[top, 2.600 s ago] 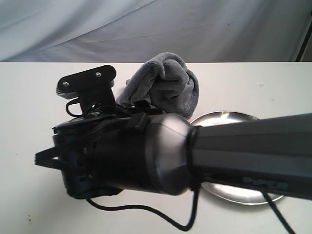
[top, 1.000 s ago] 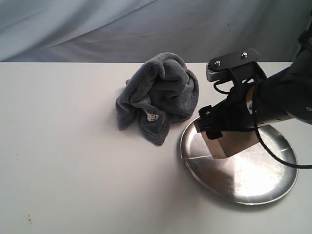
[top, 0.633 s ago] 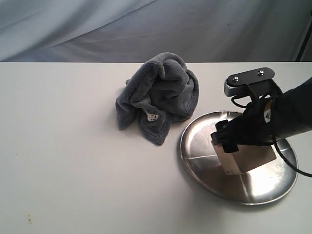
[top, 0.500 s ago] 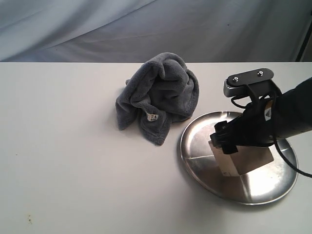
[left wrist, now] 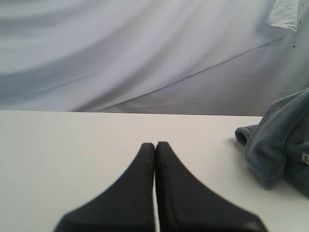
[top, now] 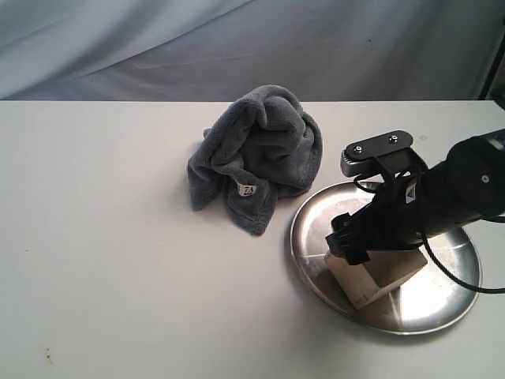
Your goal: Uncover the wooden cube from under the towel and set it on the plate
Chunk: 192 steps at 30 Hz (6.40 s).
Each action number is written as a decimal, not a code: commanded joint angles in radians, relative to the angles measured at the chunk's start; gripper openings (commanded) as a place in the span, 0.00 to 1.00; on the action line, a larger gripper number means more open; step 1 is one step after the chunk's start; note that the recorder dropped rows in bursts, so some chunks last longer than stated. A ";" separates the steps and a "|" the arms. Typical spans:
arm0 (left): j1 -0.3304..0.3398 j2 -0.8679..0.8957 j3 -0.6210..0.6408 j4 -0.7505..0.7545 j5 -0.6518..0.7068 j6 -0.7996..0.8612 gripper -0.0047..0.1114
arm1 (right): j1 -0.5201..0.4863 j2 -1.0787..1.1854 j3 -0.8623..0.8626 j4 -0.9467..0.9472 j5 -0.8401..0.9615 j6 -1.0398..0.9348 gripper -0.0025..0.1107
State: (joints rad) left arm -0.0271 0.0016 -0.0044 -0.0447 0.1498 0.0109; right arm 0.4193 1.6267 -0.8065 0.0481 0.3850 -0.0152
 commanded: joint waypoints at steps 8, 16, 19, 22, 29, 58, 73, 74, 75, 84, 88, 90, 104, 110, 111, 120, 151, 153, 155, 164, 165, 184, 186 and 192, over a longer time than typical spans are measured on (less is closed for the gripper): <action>-0.001 -0.002 0.004 0.001 -0.004 -0.001 0.05 | -0.004 0.005 0.002 -0.004 -0.085 0.001 0.53; -0.001 -0.002 0.004 0.001 -0.004 -0.001 0.05 | -0.051 0.005 0.002 -0.017 -0.123 0.015 0.53; -0.001 -0.002 0.004 0.001 -0.004 -0.001 0.05 | -0.051 0.005 0.002 -0.033 -0.128 0.034 0.53; -0.001 -0.002 0.004 0.001 -0.004 -0.001 0.05 | -0.051 0.005 0.002 -0.035 -0.140 0.047 0.55; -0.001 -0.002 0.004 0.001 -0.004 -0.001 0.05 | -0.051 0.005 0.002 -0.037 -0.161 0.050 0.73; -0.001 -0.002 0.004 0.001 -0.004 -0.001 0.05 | -0.089 -0.480 0.002 -0.167 -0.390 0.071 0.62; -0.001 -0.002 0.004 0.001 -0.004 -0.001 0.05 | -0.260 -0.990 0.201 -0.246 -0.491 0.071 0.02; -0.001 -0.002 0.004 0.001 -0.004 -0.001 0.05 | -0.263 -1.052 0.226 -0.242 -0.491 0.071 0.02; -0.001 -0.002 0.004 0.001 -0.004 -0.001 0.05 | -0.263 -1.086 0.241 -0.242 -0.491 0.071 0.02; -0.001 -0.002 0.004 0.001 -0.004 -0.003 0.05 | -0.263 -1.378 0.304 -0.242 -0.416 0.027 0.02; -0.001 -0.002 0.004 0.001 -0.004 -0.003 0.05 | -0.263 -1.460 0.304 -0.242 -0.400 -0.057 0.02; -0.001 -0.002 0.004 0.001 -0.004 -0.001 0.05 | -0.263 -1.501 0.304 -0.242 -0.385 -0.060 0.02; -0.001 -0.002 0.004 0.001 -0.004 -0.003 0.05 | -0.263 -1.627 0.304 -0.166 -0.220 -0.055 0.02; -0.001 -0.002 0.004 0.001 -0.004 -0.003 0.05 | -0.263 -1.627 0.337 -0.126 -0.216 -0.053 0.02; -0.001 -0.002 0.004 0.001 -0.004 -0.003 0.05 | -0.263 -1.627 0.359 -0.126 -0.216 -0.053 0.02; -0.001 -0.002 0.004 0.001 -0.004 -0.001 0.05 | -0.263 -1.627 0.615 -0.033 -0.231 -0.053 0.02; -0.001 -0.002 0.004 0.001 -0.004 -0.003 0.05 | -0.263 -1.627 0.806 -0.038 -0.354 -0.059 0.02; -0.001 -0.002 0.004 0.001 -0.004 -0.003 0.05 | -0.263 -1.627 0.806 -0.038 -0.354 -0.059 0.02; -0.001 -0.002 0.004 0.001 -0.004 -0.003 0.05 | -0.263 -1.627 0.806 -0.038 -0.346 -0.059 0.02; -0.001 -0.002 0.004 0.001 -0.004 -0.001 0.05 | -0.381 -1.627 0.806 -0.040 -0.293 -0.061 0.02; -0.001 -0.002 0.004 0.001 -0.004 -0.001 0.05 | -0.381 -1.627 0.806 -0.040 -0.293 -0.061 0.02; -0.001 -0.002 0.004 0.001 -0.004 -0.003 0.05 | -0.381 -1.627 0.806 -0.040 -0.293 -0.059 0.02; -0.001 -0.002 0.004 0.001 -0.004 -0.003 0.05 | -0.381 -1.627 0.806 -0.040 -0.293 -0.059 0.02; -0.001 -0.002 0.004 0.001 -0.004 -0.001 0.05 | -0.381 -1.627 0.806 -0.040 -0.293 -0.059 0.02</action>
State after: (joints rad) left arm -0.0271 0.0016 -0.0044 -0.0447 0.1498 0.0109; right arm 0.0450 0.0038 -0.0027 0.0214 0.0879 -0.0680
